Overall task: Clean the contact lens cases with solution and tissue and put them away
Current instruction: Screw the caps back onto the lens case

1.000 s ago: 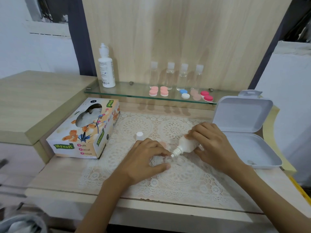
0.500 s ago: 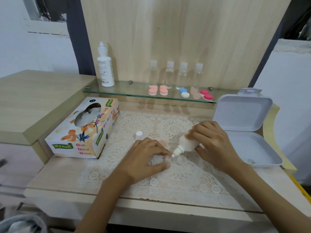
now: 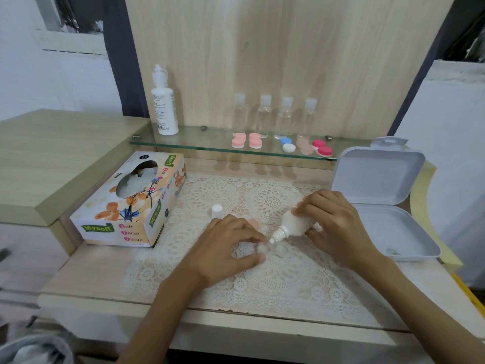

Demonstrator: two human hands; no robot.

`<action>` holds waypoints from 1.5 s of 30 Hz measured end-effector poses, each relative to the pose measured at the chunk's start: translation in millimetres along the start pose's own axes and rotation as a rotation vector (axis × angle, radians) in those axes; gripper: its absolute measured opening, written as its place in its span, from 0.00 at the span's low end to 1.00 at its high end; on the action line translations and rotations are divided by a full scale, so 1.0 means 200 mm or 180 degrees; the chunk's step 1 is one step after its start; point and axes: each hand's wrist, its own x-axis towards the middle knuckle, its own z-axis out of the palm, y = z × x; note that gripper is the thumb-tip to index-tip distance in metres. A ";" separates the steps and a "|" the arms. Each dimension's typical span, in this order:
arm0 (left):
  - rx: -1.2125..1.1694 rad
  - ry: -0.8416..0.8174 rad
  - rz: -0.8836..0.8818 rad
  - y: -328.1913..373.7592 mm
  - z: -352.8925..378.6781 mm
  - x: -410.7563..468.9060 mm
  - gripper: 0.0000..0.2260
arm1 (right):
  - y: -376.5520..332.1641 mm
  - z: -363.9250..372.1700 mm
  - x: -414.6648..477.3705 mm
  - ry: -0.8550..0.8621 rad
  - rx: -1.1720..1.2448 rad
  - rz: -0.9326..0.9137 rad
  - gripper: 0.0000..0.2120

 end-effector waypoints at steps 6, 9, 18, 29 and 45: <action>0.0070 0.0020 0.0040 0.00 0.00 -0.01 0.17 | -0.01 -0.01 -0.02 -0.0166 0.0554 0.0388 0.19; 0.0093 0.0058 0.0055 0.00 0.00 -0.01 0.17 | -0.02 -0.03 -0.01 -0.0072 0.0996 0.0783 0.20; -0.0093 0.0803 -0.0105 0.00 -0.03 -0.01 0.11 | -0.10 -0.04 0.13 0.0107 0.1879 0.2065 0.23; -0.0295 0.1442 -0.1223 -0.12 -0.04 -0.01 0.19 | -0.22 0.22 0.36 -0.0222 0.2902 0.2921 0.22; -0.0336 0.1512 -0.1401 -0.12 -0.04 0.00 0.10 | -0.27 0.29 0.37 -0.0762 0.2843 0.2890 0.24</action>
